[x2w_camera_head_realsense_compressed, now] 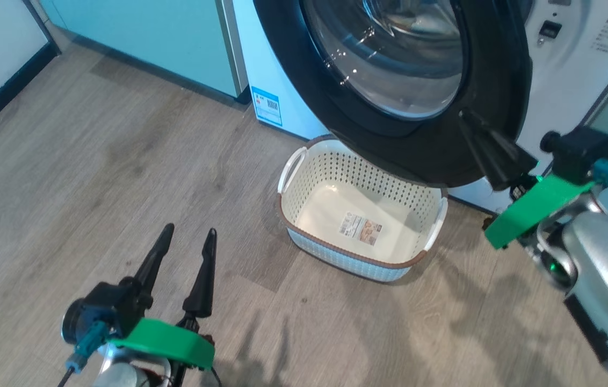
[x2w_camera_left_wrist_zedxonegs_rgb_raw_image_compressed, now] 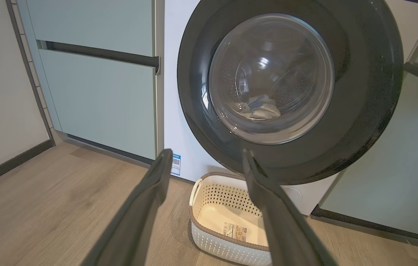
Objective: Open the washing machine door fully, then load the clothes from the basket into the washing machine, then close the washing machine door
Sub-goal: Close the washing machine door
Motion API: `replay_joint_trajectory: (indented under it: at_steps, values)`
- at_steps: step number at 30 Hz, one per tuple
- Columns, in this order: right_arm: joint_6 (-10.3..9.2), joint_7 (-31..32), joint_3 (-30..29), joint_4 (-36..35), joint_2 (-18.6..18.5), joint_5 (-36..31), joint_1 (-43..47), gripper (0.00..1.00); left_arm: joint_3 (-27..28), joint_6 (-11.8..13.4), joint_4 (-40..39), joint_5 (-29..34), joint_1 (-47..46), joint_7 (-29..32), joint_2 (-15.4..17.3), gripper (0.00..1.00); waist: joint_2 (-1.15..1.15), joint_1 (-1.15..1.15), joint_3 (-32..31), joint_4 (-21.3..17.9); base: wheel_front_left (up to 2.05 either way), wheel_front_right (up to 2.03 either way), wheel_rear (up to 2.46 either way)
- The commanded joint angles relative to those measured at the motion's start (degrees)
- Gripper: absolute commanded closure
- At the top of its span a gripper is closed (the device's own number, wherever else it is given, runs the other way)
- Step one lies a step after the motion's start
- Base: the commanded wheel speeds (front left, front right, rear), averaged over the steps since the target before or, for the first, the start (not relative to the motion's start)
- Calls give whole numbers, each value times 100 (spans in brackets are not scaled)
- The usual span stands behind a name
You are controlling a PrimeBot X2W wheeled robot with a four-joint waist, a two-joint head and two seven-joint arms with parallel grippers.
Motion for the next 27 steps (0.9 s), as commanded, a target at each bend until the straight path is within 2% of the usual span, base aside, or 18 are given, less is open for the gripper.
replay_joint_trajectory:
  at_steps: [1,27]
  values:
    - [0,-36,-13,-67,-68,40,-337,100,306,-37,-210,96,-305,-52,-1,0,0,0,77,18,0,0,0]
    - [0,-36,-389,530,-341,52,-1032,100,651,-504,-231,532,-522,-52,-653,0,0,0,667,238,0,0,0]
